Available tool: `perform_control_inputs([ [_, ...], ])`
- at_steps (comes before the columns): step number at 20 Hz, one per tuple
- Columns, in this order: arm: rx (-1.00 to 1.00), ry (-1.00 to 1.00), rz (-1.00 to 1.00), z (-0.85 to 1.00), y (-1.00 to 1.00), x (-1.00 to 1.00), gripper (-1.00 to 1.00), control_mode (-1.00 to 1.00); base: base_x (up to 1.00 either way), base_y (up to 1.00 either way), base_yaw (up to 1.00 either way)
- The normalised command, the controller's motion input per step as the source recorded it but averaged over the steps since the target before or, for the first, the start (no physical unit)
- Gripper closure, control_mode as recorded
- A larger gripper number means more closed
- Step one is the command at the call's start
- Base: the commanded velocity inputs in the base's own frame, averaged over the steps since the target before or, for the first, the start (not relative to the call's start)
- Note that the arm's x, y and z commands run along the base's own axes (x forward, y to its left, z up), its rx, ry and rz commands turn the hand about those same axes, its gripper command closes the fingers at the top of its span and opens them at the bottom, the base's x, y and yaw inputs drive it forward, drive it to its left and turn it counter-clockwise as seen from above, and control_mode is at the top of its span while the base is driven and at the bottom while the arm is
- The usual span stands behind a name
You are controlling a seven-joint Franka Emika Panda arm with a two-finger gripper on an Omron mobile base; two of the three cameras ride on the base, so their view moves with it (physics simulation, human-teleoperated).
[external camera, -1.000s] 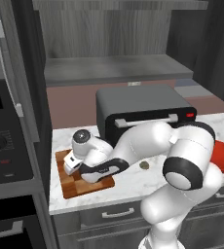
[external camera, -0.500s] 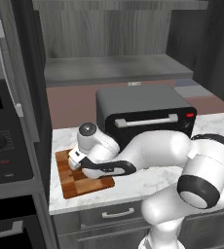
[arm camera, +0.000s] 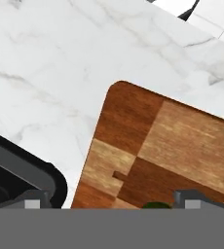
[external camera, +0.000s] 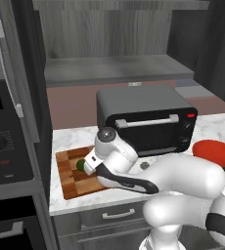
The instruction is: Open the cabinet. Place the bowl and condiment on the counter. Then place the lime and garlic on the cutting board.
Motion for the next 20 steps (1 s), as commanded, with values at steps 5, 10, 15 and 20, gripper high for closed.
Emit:
perform_control_inputs([
  [5,0.05,-0.09,0.0,0.0,-0.67,-0.29,-1.0,-1.0,0.0,0.0,0.0],
  [10,0.04,-0.06,-0.03,0.0,-0.63,-0.06,-1.0,-1.0,0.0,0.0,0.0],
  [15,0.03,-0.03,-0.05,0.0,-0.56,0.0,-1.0,-1.0,0.0,0.0,0.0],
  [20,0.03,-0.03,-0.05,0.0,-0.59,0.0,-1.0,-1.0,0.0,0.0,0.0],
])
